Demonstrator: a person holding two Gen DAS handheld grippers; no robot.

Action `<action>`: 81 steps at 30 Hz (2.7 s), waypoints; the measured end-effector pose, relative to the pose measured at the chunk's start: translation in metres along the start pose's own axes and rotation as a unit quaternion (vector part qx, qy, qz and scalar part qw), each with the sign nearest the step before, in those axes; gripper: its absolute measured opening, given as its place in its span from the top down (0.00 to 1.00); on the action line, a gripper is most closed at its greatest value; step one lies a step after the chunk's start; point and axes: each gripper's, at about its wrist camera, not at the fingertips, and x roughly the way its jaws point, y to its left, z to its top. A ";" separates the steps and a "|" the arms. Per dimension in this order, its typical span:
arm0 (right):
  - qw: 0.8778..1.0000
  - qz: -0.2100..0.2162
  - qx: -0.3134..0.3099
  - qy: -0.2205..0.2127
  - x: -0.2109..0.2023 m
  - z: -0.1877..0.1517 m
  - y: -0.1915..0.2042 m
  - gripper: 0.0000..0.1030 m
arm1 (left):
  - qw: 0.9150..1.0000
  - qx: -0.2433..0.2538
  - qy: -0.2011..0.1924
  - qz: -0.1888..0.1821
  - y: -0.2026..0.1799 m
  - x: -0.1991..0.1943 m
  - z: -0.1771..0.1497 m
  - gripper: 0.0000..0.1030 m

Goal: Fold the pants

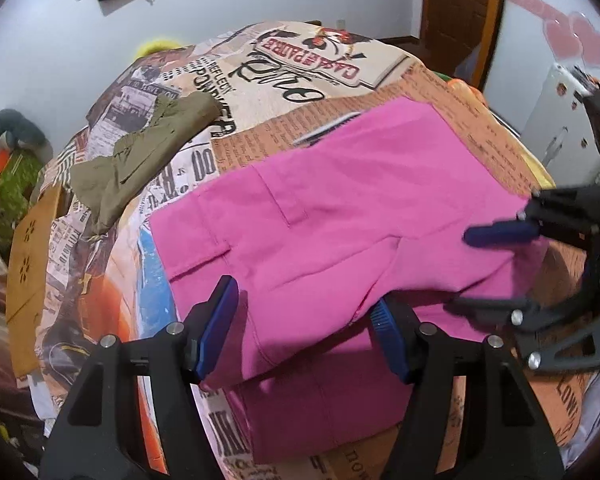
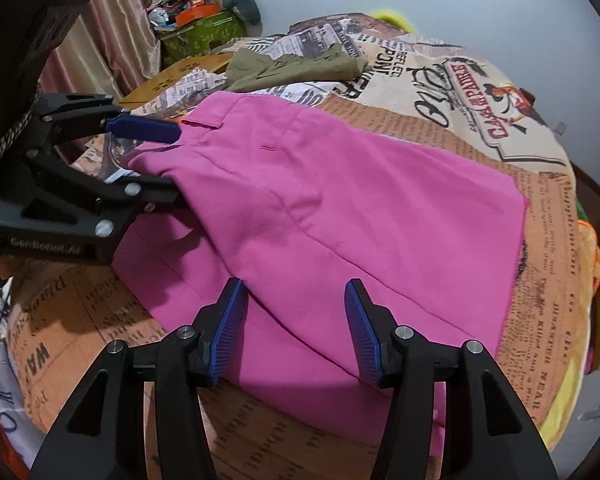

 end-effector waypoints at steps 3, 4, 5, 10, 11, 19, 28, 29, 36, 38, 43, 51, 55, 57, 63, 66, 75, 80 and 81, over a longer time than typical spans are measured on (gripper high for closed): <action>1.000 0.004 0.001 0.000 -0.001 0.001 0.002 0.53 | 0.999 -0.026 0.001 -0.018 0.008 0.000 0.004 0.36; 1.000 0.004 0.001 -0.001 -0.001 0.001 0.002 0.53 | 0.999 -0.033 0.001 -0.024 0.010 0.000 0.005 0.36; 1.000 0.003 0.000 -0.001 0.000 0.001 0.002 0.53 | 0.999 -0.040 0.000 -0.033 0.012 -0.001 0.006 0.36; 0.999 -0.023 0.023 -0.022 0.000 0.004 -0.009 0.57 | 0.998 -0.032 -0.001 -0.046 0.005 -0.006 0.000 0.36; 0.999 -0.023 0.028 -0.024 0.000 0.005 -0.013 0.61 | 0.999 -0.023 0.000 -0.046 0.000 -0.007 -0.003 0.36; 0.998 -0.031 0.028 -0.052 -0.013 0.008 -0.013 0.92 | 1.000 0.007 0.007 -0.016 -0.014 0.001 -0.012 0.62; 0.997 -0.040 0.005 -0.066 -0.032 0.003 -0.006 0.94 | 0.999 0.035 -0.021 -0.013 -0.025 -0.018 -0.015 0.86; 0.997 -0.042 0.004 -0.067 -0.034 0.002 -0.006 0.94 | 0.999 0.037 -0.023 -0.017 -0.027 -0.022 -0.016 0.86; 0.997 -0.046 -0.001 -0.061 -0.041 -0.010 -0.006 0.94 | 0.998 0.044 -0.018 -0.027 -0.038 -0.026 -0.026 0.86; 0.997 -0.047 -0.003 -0.055 -0.040 -0.014 -0.005 0.94 | 0.998 0.042 -0.012 -0.035 -0.040 -0.025 -0.030 0.86; 0.998 -0.047 -0.004 -0.046 -0.038 -0.025 -0.002 0.94 | 0.998 0.046 -0.001 -0.036 -0.046 -0.023 -0.038 0.86; 0.997 -0.070 0.011 -0.041 -0.037 -0.038 -0.005 0.94 | 0.998 0.041 0.008 -0.044 -0.047 -0.020 -0.044 0.86; 0.995 -0.086 0.033 -0.031 -0.040 -0.050 -0.019 0.94 | 0.998 0.039 0.011 -0.048 -0.047 -0.018 -0.045 0.86; 0.994 -0.099 0.045 -0.026 -0.043 -0.057 -0.029 0.94 | 0.998 0.038 0.011 -0.048 -0.048 -0.017 -0.045 0.86; 0.987 -0.132 0.087 -0.010 -0.052 -0.078 -0.060 0.94 | 0.998 0.041 0.011 -0.043 -0.049 -0.017 -0.046 0.86; 0.984 -0.144 0.108 -0.001 -0.056 -0.091 -0.071 0.94 | 0.998 0.042 0.011 -0.043 -0.049 -0.016 -0.046 0.85; 0.976 -0.150 0.157 -0.006 -0.083 -0.099 -0.084 0.90 | 0.998 0.031 0.009 -0.052 -0.040 -0.030 -0.050 0.49; 0.980 -0.129 0.146 -0.040 -0.094 -0.074 -0.071 0.85 | 0.999 0.006 -0.009 -0.047 -0.019 -0.054 -0.053 0.46; 0.981 -0.121 0.143 -0.048 -0.094 -0.069 -0.067 0.77 | 0.999 -0.001 -0.013 -0.047 -0.013 -0.058 -0.053 0.46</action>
